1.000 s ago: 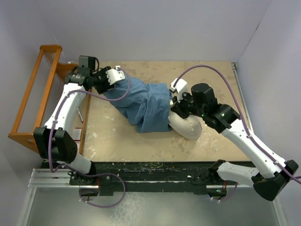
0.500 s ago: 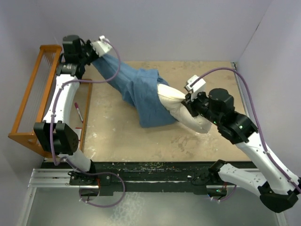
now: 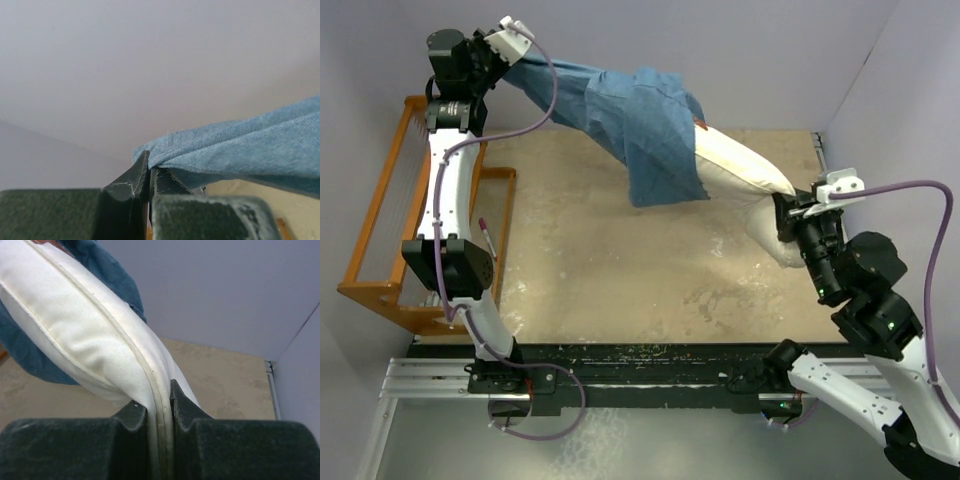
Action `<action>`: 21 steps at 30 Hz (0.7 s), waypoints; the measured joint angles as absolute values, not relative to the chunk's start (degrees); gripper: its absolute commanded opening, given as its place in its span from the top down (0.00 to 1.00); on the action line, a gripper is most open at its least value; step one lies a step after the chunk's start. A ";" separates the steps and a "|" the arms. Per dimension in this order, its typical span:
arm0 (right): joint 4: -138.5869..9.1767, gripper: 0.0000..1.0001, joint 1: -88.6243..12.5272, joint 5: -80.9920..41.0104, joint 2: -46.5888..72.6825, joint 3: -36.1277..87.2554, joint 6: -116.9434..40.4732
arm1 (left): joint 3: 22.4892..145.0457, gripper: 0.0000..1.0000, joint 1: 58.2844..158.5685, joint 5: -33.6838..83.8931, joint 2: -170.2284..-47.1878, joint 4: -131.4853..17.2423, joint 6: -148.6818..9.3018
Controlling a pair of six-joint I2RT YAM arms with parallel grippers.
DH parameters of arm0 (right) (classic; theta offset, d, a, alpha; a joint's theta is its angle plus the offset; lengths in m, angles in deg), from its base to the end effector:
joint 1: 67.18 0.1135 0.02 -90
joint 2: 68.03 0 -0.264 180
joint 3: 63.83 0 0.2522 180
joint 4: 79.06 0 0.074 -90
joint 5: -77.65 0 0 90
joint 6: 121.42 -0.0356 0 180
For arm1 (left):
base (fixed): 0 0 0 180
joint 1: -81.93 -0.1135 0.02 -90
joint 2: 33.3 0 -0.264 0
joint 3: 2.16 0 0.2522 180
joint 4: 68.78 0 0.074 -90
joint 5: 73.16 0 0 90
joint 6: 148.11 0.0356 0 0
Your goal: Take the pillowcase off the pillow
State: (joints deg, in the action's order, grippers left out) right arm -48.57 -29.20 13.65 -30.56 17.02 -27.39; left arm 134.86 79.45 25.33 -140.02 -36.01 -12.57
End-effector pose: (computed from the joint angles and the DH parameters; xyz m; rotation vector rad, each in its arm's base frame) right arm 0.0861 0.0475 0.4710 -0.1160 1.3666 0.1917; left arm 0.4226 0.0130 0.4889 0.7081 1.4782 0.5263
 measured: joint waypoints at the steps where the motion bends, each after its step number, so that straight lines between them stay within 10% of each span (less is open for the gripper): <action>1: -48.87 1.00 -29.20 14.87 -30.93 17.02 -27.39 | 135.80 1.00 79.42 24.96 -140.78 -36.21 -12.66; 21: -40.29 1.00 -30.47 37.74 -32.70 18.81 -23.74 | 143.49 1.00 74.33 19.81 -145.29 -37.41 -21.14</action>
State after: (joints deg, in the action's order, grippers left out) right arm -40.29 -30.47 37.74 -32.70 18.81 -23.74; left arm 143.49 74.33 19.81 -145.29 -37.41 -21.14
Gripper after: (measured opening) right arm 0.125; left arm 0.009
